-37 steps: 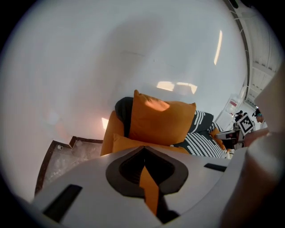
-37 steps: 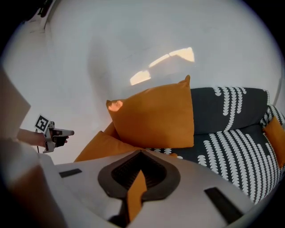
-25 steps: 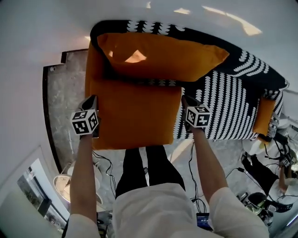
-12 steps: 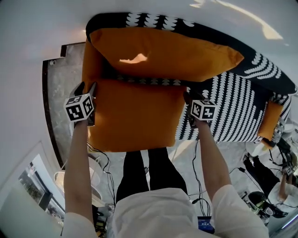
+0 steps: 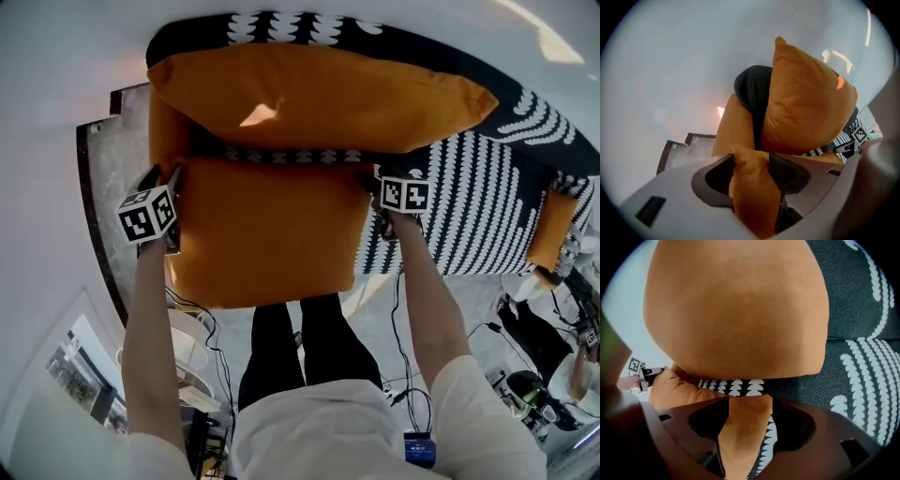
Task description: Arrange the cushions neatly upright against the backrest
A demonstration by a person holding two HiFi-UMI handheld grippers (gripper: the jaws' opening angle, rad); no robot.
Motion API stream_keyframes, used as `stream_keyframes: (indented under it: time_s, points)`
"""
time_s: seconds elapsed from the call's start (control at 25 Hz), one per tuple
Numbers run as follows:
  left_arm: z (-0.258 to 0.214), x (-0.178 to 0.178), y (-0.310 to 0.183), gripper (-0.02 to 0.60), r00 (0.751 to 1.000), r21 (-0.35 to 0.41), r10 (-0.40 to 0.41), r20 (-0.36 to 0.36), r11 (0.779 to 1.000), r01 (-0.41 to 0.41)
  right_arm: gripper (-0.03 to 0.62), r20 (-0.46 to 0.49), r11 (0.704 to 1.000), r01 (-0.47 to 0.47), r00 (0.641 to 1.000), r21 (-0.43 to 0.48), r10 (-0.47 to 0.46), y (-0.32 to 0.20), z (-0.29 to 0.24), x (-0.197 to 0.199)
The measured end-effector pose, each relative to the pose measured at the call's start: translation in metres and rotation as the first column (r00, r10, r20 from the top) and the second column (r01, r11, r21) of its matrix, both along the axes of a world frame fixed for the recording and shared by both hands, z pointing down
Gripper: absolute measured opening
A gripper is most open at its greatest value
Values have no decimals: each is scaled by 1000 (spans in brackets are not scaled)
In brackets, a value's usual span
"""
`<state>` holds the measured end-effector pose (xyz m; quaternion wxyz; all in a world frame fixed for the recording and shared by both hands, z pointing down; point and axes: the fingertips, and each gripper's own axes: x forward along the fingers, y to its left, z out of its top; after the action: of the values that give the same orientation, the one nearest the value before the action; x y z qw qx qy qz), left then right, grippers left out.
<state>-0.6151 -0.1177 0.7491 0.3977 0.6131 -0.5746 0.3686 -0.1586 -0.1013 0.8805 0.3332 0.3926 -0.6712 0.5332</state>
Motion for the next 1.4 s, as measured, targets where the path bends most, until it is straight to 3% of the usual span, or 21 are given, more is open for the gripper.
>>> stream_keyframes:
  time_s: [0.28, 0.4, 0.48, 0.6, 0.68, 0.88, 1.04, 1.24, 1.4]
  points:
    - [11, 11, 0, 217, 1000, -15, 24, -21, 1000, -24, 271, 30, 993, -45, 998, -105, 48, 9, 35, 5]
    - [9, 15, 1, 169, 998, -19, 53, -19, 998, -54, 148, 97, 989, -21, 995, -148, 36, 14, 32, -10]
    - [6, 19, 1, 116, 996, -16, 89, -10, 996, -89, 85, 101, 990, 44, 994, -132, -31, 15, 25, -18]
    - [-1, 24, 4, 73, 989, -5, 150, 14, 989, -150, 54, 94, 985, 144, 986, -91, -136, 18, 10, -25]
    - [-8, 28, 6, 67, 986, 8, 169, 11, 986, -169, 48, 117, 986, 149, 983, -73, -140, 20, -4, -23]
    - [-55, 39, 16, 60, 989, 117, 123, -80, 987, -114, 43, 205, 996, 89, 975, 11, -89, 17, -71, -10]
    - [-100, 53, 33, 54, 984, 207, 92, -154, 977, -59, 41, 221, 996, 26, 974, 80, -43, 15, -139, 7]
    - [-148, 81, 57, 48, 961, 297, 115, -252, 954, -36, 40, 201, 987, -23, 980, 158, -9, 26, -208, 31]
    - [-184, 93, 67, 46, 929, 373, 131, -346, 928, 8, 40, 220, 971, -59, 975, 231, 7, 44, -258, 39]
